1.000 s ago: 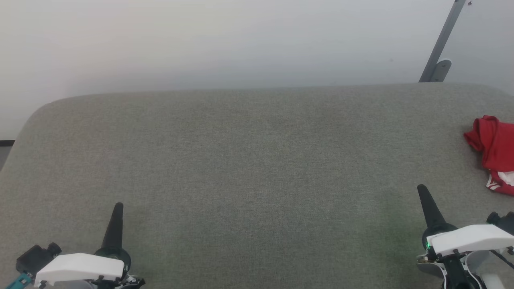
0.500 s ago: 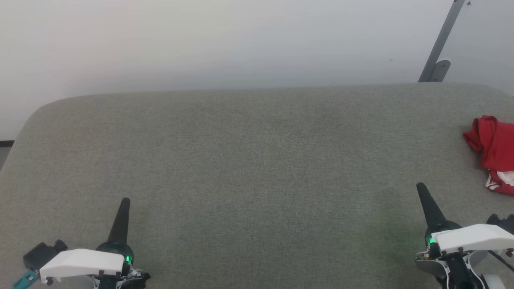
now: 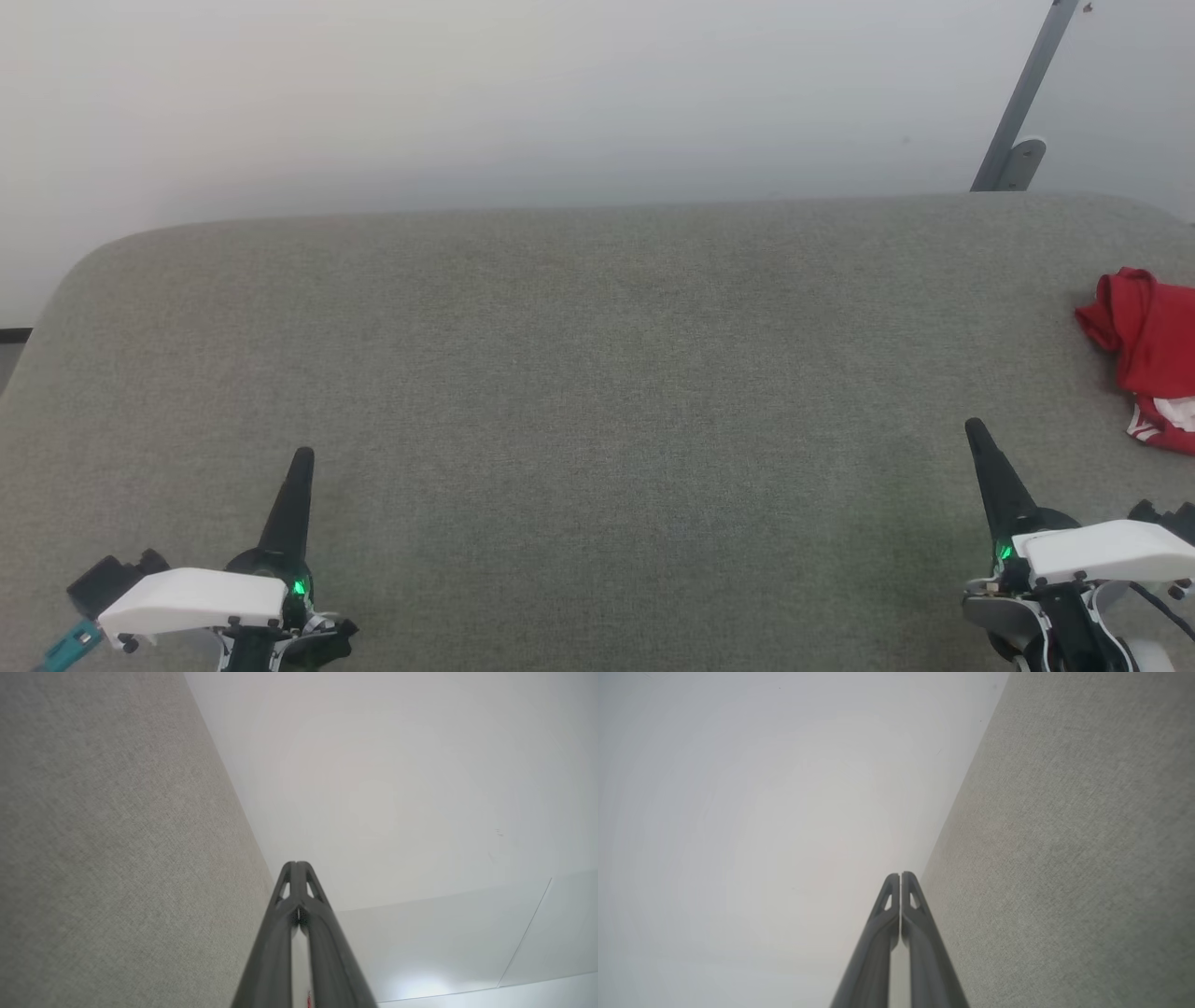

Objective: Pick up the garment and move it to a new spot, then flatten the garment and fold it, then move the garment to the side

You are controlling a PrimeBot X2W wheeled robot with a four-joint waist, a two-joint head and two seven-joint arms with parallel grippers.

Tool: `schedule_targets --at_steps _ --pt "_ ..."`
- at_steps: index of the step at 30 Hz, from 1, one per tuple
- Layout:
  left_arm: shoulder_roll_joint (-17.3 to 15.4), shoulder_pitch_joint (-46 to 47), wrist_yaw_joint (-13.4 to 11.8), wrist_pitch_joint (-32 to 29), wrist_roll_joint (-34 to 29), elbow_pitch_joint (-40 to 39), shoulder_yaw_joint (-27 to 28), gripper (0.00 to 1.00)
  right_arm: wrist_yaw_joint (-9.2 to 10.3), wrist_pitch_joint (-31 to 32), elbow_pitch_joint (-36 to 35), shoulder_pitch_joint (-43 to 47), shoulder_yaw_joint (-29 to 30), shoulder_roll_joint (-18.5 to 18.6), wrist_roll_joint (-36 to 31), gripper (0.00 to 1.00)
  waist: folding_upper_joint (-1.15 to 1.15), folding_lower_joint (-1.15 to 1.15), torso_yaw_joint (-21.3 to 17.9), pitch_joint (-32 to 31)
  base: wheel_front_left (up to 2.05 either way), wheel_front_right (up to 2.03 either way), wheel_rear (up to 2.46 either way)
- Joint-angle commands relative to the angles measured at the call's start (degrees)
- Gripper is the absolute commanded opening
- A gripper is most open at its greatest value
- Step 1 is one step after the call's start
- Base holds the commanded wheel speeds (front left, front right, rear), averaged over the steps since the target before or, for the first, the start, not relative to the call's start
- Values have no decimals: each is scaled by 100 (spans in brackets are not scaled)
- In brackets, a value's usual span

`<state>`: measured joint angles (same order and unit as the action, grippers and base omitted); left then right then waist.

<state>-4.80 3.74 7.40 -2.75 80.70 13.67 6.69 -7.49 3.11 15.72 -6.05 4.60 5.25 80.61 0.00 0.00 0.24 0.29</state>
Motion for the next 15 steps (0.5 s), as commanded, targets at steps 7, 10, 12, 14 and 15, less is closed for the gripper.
schedule_targets --at_steps 7,10,12,14,15 --pt "49 162 13 -117 331 -7 -1 0 -1 104 -80 -45 64 -72 321 0 0 0 -5 -2 0 0 0" --pt "68 171 13 -148 425 -2 -3 0 -1 143 -93 -42 81 -91 424 0 0 0 -7 -3 0 0 0" --pt "76 168 13 -173 486 2 -4 0 -1 157 -104 -41 93 -107 498 0 0 0 -8 -4 0 0 0" --pt "85 179 14 -189 562 6 -4 0 -1 180 -114 -39 103 -119 568 0 0 0 -10 -5 0 0 0" --pt "91 188 14 -207 598 7 -5 0 -1 192 -119 -38 110 -126 600 0 0 0 -10 -5 0 0 0"
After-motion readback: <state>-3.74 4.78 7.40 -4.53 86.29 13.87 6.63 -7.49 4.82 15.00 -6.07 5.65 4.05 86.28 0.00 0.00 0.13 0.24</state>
